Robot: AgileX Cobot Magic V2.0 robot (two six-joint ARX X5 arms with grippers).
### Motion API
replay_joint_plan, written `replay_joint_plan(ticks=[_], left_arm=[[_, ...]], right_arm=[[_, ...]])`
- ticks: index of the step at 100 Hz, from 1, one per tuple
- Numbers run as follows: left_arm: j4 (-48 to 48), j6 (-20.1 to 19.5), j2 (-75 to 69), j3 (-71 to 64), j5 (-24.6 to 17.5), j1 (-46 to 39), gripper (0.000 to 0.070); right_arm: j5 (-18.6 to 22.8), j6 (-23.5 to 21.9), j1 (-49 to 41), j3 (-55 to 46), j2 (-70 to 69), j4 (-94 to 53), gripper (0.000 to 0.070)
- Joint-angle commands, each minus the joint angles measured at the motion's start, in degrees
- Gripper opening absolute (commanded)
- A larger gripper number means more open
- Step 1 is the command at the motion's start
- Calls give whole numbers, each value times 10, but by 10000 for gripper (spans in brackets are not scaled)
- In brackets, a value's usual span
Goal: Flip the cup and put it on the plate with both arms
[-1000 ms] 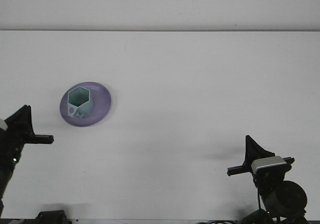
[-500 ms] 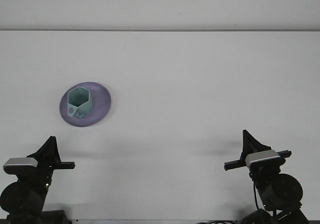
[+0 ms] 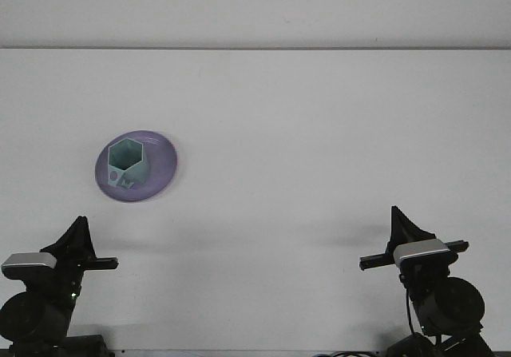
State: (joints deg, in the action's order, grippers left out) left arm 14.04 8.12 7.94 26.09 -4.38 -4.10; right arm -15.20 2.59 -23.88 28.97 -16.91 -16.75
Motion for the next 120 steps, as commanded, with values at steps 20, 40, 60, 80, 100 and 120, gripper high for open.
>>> replay_joint_plan(ticks=[20, 40, 60, 80, 100, 120], left_arm=[[-45, -3, -4, -20, 2, -3, 14], [-184, -128, -57, -150, 3, 0, 15], [-223, -115, -78, -239, 3, 1, 15], [-216, -91, -78, -253, -2, 16, 15], [-216, -87, -78, -253, -1, 16, 15], [-216, -87, -78, -253, -1, 16, 15]], right_arm=[[-2, 3, -1, 6, 0, 9, 0], [-2, 3, -1, 6, 0, 9, 0], [-2, 3, -1, 6, 0, 9, 0], [-2, 3, -1, 6, 0, 9, 0], [-2, 3, -1, 6, 0, 9, 0], [-2, 3, -1, 6, 0, 9, 0]])
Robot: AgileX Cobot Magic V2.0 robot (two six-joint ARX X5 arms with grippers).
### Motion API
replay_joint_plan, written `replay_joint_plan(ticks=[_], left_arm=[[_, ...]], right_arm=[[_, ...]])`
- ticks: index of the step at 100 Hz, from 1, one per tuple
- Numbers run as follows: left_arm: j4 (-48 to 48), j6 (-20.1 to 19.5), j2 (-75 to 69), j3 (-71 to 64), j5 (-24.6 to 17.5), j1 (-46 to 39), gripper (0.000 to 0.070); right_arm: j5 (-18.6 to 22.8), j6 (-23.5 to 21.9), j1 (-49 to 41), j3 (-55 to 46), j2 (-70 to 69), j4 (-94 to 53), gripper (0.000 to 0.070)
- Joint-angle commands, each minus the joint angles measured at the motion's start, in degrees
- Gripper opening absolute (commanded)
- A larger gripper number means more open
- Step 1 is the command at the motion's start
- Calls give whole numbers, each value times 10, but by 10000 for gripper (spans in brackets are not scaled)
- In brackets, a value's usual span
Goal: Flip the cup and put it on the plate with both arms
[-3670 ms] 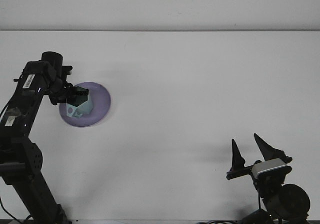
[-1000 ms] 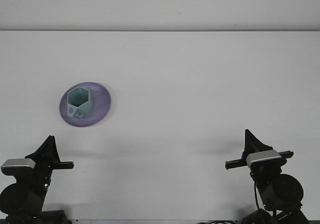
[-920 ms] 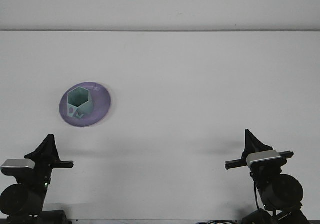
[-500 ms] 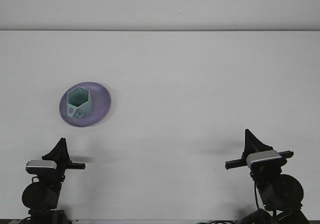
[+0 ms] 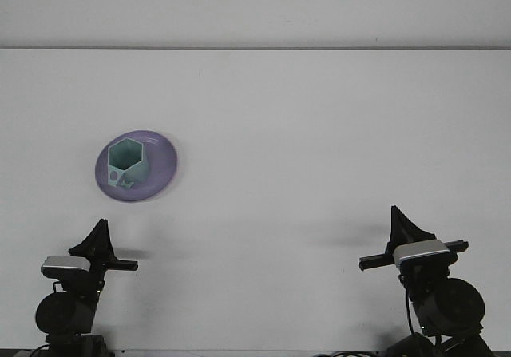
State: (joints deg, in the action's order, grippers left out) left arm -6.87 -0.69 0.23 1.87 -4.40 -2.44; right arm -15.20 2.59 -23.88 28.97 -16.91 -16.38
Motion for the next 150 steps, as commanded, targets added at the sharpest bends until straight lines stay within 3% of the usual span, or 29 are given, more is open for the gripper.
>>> replay_joint_plan(ticks=[1, 22, 36, 47, 62, 69, 99, 150], left_arm=[[-7, 2, 0, -10, -1, 0, 15], [-7, 2, 0, -10, -1, 0, 15], [-7, 2, 0, -10, -1, 0, 15], [-7, 2, 0, -10, -1, 0, 15], [-7, 2, 0, -10, -1, 0, 15], [-7, 2, 0, -10, -1, 0, 15], [-7, 2, 0, -10, -1, 0, 15], [-6, 2, 0, -10, -1, -1, 15]], right_arm=[[-2, 3, -1, 6, 0, 5, 0], [-3, 4, -1, 5, 1, 6, 0], [0, 53, 37, 2, 14, 17, 0], [51, 71, 113, -48, 43, 49, 0], [155, 94, 212, -155, 94, 78, 0], [179, 97, 237, -189, 119, 79, 0], [167, 114, 262, -284, 169, 154, 0], [167, 98, 261, -282, 169, 151, 0]])
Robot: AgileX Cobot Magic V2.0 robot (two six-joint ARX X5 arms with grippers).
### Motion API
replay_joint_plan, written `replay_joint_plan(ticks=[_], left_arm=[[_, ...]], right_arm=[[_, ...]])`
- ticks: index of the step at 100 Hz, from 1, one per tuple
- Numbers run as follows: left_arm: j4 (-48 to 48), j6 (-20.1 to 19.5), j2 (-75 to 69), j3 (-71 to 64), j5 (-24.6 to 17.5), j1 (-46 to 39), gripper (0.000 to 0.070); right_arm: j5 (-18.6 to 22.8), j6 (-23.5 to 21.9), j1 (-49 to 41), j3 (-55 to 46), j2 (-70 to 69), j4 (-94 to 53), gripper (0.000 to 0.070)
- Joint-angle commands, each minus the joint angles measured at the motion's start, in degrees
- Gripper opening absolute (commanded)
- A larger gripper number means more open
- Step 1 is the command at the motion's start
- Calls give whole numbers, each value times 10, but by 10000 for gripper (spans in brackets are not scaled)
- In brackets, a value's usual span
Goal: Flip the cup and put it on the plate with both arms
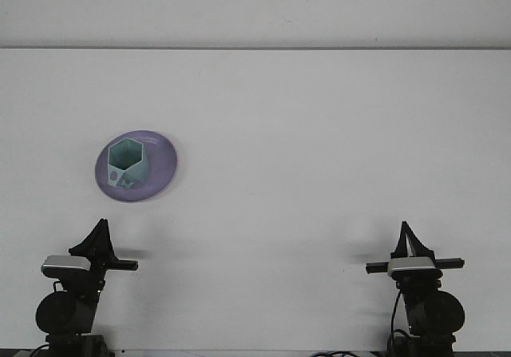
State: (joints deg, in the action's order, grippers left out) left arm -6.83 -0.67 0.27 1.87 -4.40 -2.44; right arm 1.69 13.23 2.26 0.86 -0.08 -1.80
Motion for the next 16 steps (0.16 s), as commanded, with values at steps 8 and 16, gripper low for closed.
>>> replay_joint_plan(ticks=[8, 16], left_arm=[[-6, 1, -1, -10, -1, -1, 15], [-6, 1, -1, -10, -1, -1, 15]], right_arm=[[-2, -8, 0, -1, 0, 6, 0], [-2, -9, 0, -1, 0, 6, 0]])
